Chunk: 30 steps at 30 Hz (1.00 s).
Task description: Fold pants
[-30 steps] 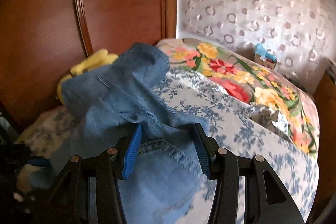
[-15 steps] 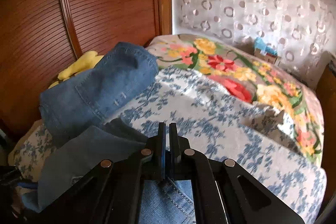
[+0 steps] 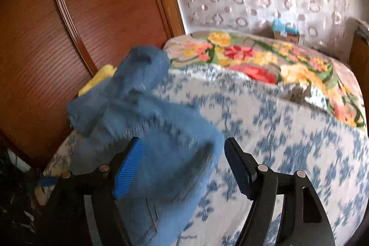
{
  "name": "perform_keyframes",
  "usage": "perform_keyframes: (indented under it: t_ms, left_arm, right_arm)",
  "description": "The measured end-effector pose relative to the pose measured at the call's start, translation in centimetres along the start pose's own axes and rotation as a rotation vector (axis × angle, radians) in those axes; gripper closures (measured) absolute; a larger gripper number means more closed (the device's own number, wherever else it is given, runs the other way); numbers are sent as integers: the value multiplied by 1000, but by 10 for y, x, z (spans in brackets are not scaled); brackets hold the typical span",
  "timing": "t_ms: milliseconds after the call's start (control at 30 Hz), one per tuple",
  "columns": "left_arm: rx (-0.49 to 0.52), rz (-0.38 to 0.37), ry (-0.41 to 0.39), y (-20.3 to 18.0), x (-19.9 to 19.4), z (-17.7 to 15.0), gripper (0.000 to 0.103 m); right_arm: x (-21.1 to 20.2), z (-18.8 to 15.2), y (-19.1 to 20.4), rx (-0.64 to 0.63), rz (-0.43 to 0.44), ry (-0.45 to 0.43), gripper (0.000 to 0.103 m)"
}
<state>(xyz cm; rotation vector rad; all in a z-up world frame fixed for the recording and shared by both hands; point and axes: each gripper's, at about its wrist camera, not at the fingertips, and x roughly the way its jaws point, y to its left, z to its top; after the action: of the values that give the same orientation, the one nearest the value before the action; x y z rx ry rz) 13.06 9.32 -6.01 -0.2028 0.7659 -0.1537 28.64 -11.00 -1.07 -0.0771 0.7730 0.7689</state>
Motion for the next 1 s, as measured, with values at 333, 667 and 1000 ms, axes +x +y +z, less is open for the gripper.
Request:
perform_keyframes:
  t_ms: [333,667,1000]
  left_arm:
    - [-38,-13,44,5,10,-12,43]
    - [-107,-102,35,9,7,-24,59]
    - [-79,-136,-54,1,-8,10,89]
  right_arm:
    - [45,-9,-22,122,116,76,12]
    - [63,-17,-16,138,241,98,47]
    - [1,24,11,77,287,-72,77]
